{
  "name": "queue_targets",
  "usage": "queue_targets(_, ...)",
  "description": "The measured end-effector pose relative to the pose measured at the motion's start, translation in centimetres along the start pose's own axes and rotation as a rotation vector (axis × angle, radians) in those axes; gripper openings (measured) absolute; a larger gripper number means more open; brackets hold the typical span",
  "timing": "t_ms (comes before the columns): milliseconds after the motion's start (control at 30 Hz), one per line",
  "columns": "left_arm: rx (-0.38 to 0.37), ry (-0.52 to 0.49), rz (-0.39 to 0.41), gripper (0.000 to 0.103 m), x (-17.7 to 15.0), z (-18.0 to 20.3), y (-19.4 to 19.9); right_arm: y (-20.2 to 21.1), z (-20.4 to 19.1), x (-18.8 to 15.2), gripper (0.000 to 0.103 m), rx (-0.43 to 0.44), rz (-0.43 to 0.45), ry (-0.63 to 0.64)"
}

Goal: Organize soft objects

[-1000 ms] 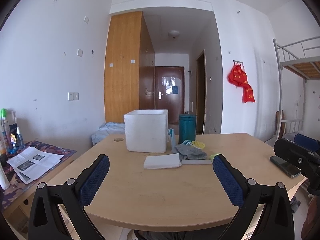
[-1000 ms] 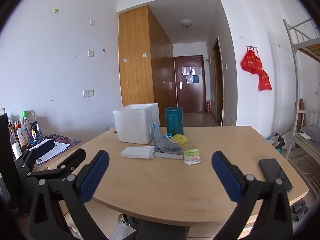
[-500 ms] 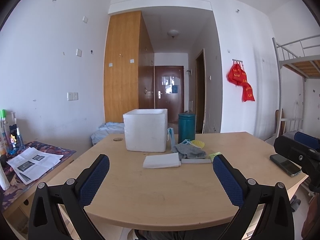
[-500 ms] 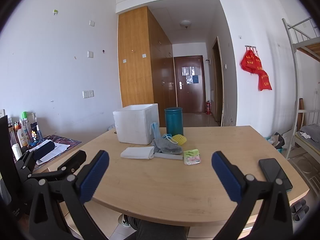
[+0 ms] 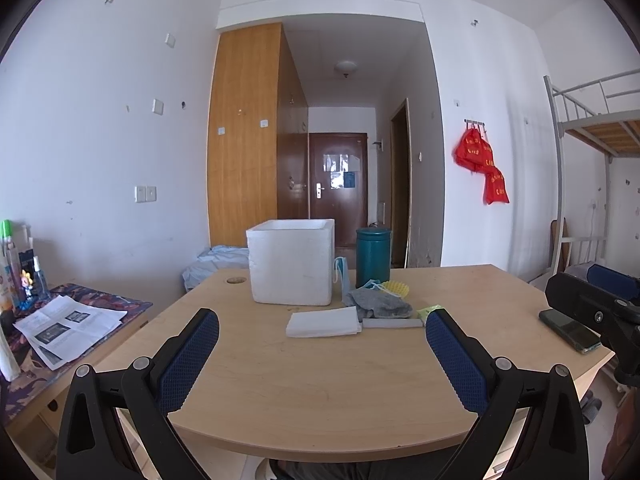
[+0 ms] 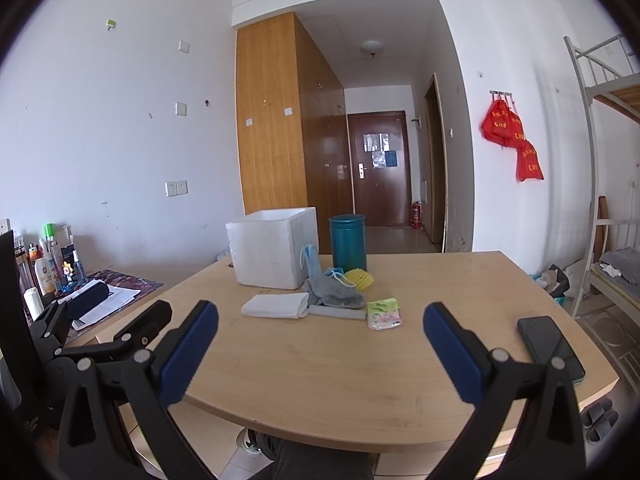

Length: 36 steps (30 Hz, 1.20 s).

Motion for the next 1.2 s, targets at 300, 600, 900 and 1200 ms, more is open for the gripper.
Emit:
queue_targets(300, -0.001, 0.0, -0.002, 0.103, 0.02, 0.0, 0.05, -0.07, 0.04, -0.15, 0.103, -0.001, 0.0, 0.004)
queue_targets(600, -0.002, -0.003, -0.001, 0.103, 0.03, 0.09, 0.01, 0.06, 0.04, -0.11, 0.103, -0.002, 0.002, 0.004)
queue_targets(900, -0.003, -0.005, -0.002, 0.103, 0.16, 0.03, -0.02, 0.02, 0.04, -0.04, 0.103, -0.003, 0.0, 0.004)
queue_targets(1200, -0.006, -0.006, -0.021, 0.103, 0.38, 0.07, -0.79, -0.22, 0.1, -0.02, 0.103, -0.002, -0.005, 0.009)
Point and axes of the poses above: each gripper's, at about its wrist camera, not at the fingertips, and y roughly against the way its jaws point, z to its right, x to its top, the point moved 2 cm from there along -y, roughly the way its jaws point
